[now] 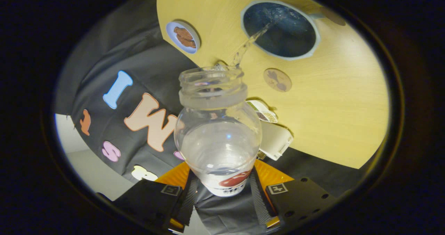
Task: Take the bottle from table, then pour the juice into the cup, finally place the bottle on the coaster
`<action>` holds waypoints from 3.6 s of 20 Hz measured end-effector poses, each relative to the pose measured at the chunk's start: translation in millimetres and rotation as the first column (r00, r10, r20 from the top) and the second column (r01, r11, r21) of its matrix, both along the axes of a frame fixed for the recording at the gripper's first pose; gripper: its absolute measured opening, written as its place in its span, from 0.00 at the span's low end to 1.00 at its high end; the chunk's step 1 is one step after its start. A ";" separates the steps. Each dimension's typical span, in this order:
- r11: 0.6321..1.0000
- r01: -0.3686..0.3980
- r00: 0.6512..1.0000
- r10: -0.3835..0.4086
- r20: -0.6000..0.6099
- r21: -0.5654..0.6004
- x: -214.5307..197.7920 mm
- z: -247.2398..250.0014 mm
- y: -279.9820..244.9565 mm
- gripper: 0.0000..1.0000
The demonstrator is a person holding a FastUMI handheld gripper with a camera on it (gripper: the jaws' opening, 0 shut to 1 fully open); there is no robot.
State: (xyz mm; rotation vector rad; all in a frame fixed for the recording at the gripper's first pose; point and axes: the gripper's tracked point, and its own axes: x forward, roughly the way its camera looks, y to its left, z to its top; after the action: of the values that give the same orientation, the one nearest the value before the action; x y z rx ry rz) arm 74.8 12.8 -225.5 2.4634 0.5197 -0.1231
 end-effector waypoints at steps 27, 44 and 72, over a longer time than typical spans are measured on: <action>0.994 -0.025 0.998 0.030 -0.047 0.104 -9.0 -3.7 -6.7 0.76; 0.696 -0.109 0.989 0.007 -0.145 -0.710 -2.0 -69.6 35.0 0.76; -0.598 -0.398 0.878 -0.029 -0.478 -0.695 72.5 -132.2 15.8 0.76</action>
State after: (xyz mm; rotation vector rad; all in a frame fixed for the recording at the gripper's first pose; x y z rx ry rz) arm 147.3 28.6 -357.8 0.1807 0.5763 -0.4916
